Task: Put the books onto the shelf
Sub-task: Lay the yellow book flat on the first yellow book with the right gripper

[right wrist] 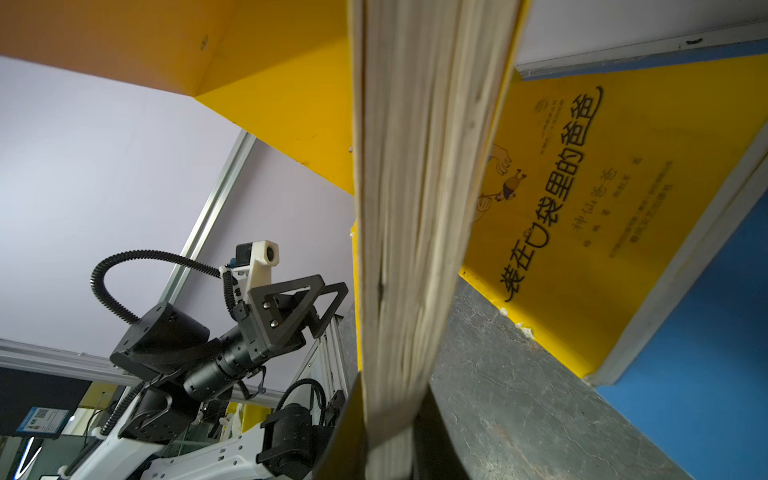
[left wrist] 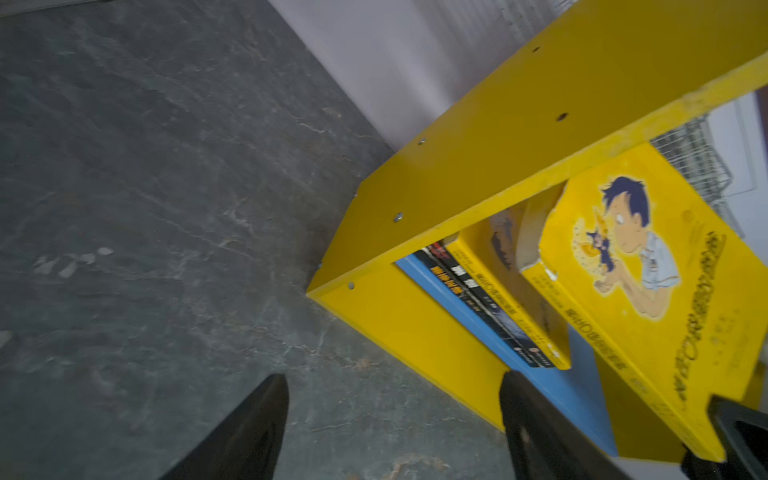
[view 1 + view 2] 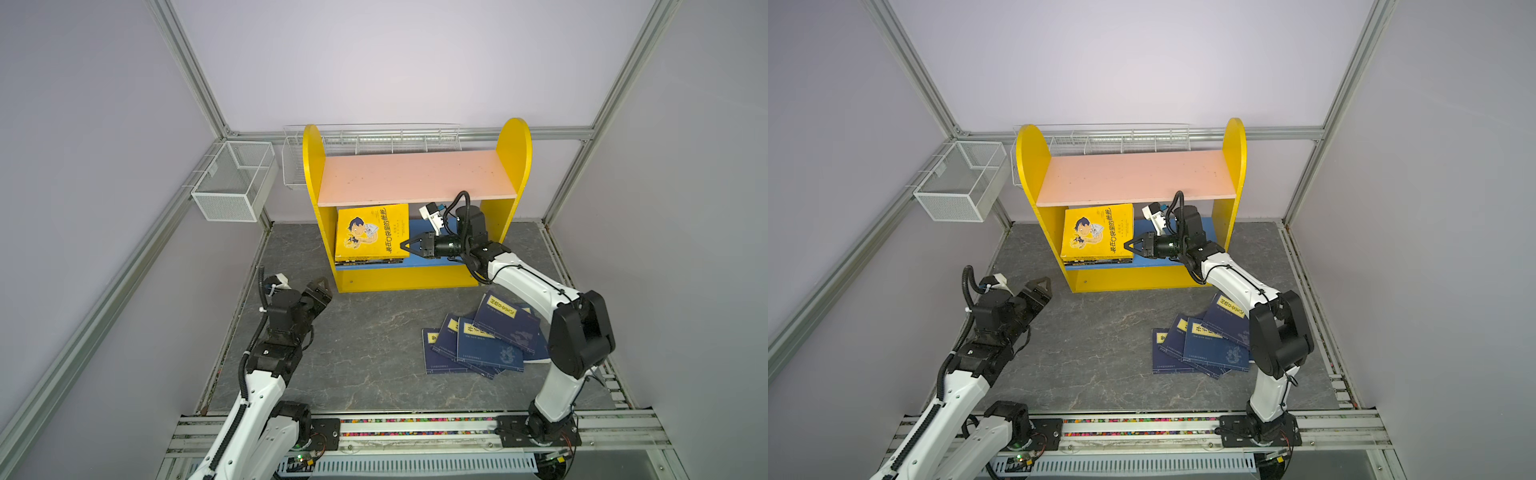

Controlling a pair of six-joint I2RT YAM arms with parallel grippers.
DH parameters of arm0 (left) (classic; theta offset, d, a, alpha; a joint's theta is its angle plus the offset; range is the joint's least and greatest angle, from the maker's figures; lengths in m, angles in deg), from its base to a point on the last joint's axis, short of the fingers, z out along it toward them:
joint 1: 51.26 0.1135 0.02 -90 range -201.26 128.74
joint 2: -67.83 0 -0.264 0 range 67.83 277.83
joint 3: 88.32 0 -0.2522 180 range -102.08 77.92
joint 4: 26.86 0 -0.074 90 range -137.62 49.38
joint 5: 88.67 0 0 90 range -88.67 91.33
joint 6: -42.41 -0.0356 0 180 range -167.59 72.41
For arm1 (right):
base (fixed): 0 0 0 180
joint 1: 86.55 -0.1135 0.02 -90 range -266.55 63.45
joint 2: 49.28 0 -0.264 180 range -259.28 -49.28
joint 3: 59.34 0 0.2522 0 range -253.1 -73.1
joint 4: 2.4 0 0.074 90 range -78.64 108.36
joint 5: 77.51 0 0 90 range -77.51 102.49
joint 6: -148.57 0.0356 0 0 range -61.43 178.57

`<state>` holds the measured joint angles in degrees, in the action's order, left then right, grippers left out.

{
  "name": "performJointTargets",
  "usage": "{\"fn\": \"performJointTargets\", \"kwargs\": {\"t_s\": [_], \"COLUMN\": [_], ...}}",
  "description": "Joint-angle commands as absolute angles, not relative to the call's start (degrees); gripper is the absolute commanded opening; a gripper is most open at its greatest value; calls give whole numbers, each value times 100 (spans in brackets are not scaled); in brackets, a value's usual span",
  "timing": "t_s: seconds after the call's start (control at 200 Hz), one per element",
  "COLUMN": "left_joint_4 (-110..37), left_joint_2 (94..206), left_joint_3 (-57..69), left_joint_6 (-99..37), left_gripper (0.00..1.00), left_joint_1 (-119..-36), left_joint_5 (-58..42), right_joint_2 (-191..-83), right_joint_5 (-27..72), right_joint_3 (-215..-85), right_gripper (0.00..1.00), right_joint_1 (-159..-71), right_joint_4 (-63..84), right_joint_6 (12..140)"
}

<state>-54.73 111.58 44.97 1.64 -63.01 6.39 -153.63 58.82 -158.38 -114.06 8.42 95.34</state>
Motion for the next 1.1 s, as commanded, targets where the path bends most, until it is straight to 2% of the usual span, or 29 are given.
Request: {"fn": "performJointTargets", "kwargs": {"t_s": [0.0, 0.42, 0.76, 0.85, 1.02, 1.1], "left_joint_4": [-6153, -6191, -6183, -6168, -6147, -6132], "left_joint_2": [11182, 11221, 11247, 11247, 11275, 11281], "left_joint_3": [4423, 4496, 4523, 4531, 4542, 4549], "left_joint_6": [217, 226, 238, 251, 287, 315], "left_gripper": [80, 80, 80, 80, 80, 80], "left_joint_1": [-6304, -6304, -6304, -6304, -6304, -6304], "left_joint_5": [1132, 1035, 981, 936, 892, 873], "right_joint_2": [-15562, -16416, -16614, -16574, -16473, -16421], "right_joint_5": [6021, 6063, 5624, 5295, 4644, 4313], "right_joint_3": [-16212, -17374, -17500, -17471, -17402, -17348], "right_gripper": [8, 10, 14, 20, 44, 61], "right_joint_1": [-11366, -11354, -11352, -11354, -11413, -11458], "right_joint_4": [869, 2058, 1955, 1918, 1995, 2065], "right_joint_6": [9394, 9065, 9235, 9254, 9256, 9228]}}
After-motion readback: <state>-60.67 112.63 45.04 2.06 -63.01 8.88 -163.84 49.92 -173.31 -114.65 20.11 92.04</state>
